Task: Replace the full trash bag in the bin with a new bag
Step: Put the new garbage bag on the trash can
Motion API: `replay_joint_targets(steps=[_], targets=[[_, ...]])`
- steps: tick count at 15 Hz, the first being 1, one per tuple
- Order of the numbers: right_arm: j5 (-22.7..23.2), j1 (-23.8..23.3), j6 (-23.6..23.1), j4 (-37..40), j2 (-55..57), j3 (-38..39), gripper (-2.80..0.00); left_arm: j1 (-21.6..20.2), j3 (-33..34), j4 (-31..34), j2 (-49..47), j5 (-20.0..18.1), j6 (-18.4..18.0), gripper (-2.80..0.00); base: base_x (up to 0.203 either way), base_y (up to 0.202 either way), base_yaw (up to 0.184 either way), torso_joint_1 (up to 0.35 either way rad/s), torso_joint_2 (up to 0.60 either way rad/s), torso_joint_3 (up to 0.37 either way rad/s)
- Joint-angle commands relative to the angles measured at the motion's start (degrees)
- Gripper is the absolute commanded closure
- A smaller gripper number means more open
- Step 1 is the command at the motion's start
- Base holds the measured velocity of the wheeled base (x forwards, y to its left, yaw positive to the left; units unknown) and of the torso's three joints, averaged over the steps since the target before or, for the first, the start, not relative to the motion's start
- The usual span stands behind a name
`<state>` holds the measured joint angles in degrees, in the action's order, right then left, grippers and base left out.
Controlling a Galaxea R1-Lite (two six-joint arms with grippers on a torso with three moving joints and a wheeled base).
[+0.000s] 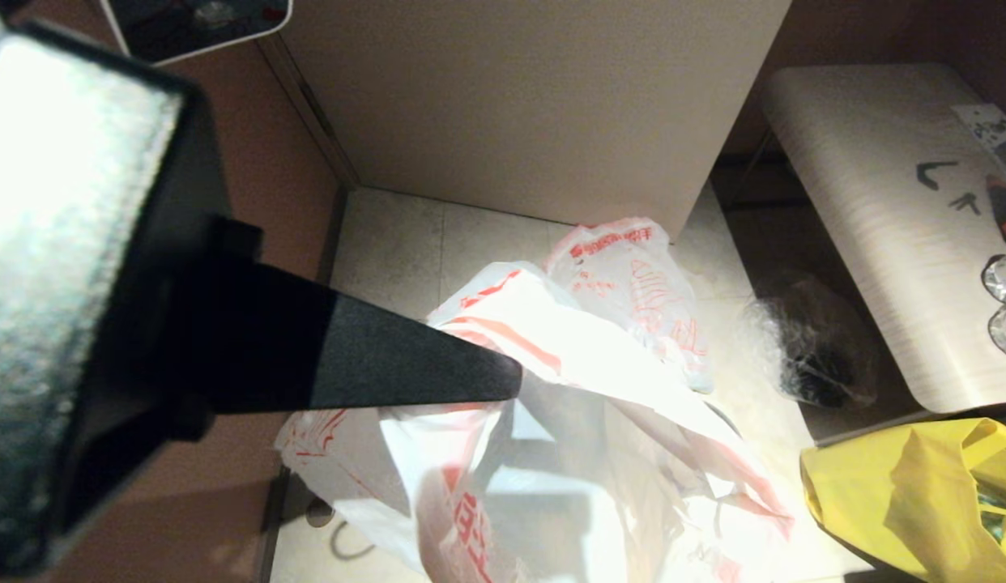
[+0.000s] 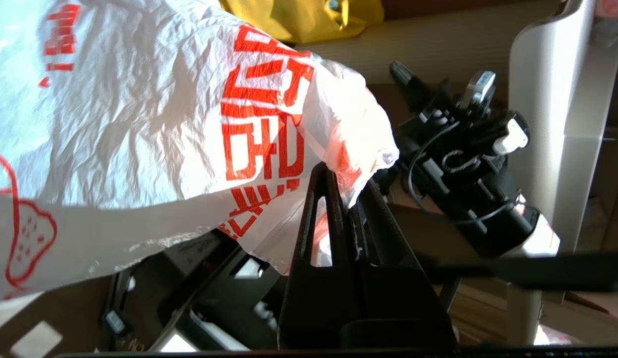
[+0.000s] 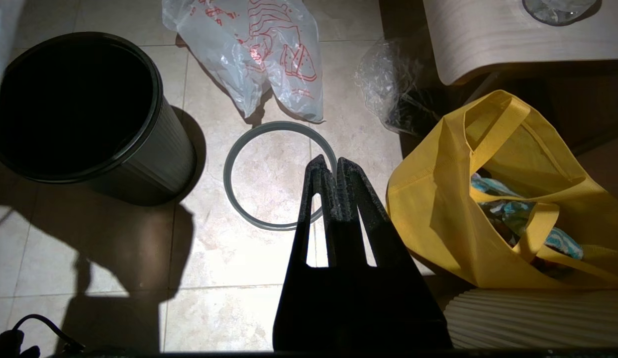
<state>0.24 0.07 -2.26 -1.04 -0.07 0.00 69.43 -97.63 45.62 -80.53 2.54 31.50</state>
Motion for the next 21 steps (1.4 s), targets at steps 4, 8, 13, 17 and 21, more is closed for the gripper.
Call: replay_joint_targets(steps=[4, 8, 13, 17, 21], targets=[[0.0, 0.0, 0.0, 0.0, 0.1, 0.5, 0.0, 0.1, -3.2, -7.8, -7.4, -1.2, 0.2, 0.0, 0.0, 0.0, 0.0, 0.0, 0.0, 0.0], [0.0, 0.0, 0.0, 0.0, 0.1, 0.5, 0.0, 0.0, -3.8, -16.1, -10.9, -7.1, 1.6, 0.0, 0.0, 0.0, 0.0, 0.0, 0.0, 0.0], [0.0, 0.0, 0.0, 0.0, 0.1, 0.5, 0.0, -1.7, -3.8, -23.4, -14.7, -15.2, 8.0, 0.0, 0.0, 0.0, 0.0, 0.0, 0.0, 0.0], [0.0, 0.0, 0.0, 0.0, 0.1, 0.5, 0.0, -5.5, 2.9, -34.1, -16.8, -19.7, 7.8, 0.0, 0.0, 0.0, 0.0, 0.0, 0.0, 0.0], [0.0, 0.0, 0.0, 0.0, 0.1, 0.5, 0.0, -12.5, 14.6, -45.9, -17.0, -26.3, 8.0, 0.0, 0.0, 0.0, 0.0, 0.0, 0.0, 0.0]])
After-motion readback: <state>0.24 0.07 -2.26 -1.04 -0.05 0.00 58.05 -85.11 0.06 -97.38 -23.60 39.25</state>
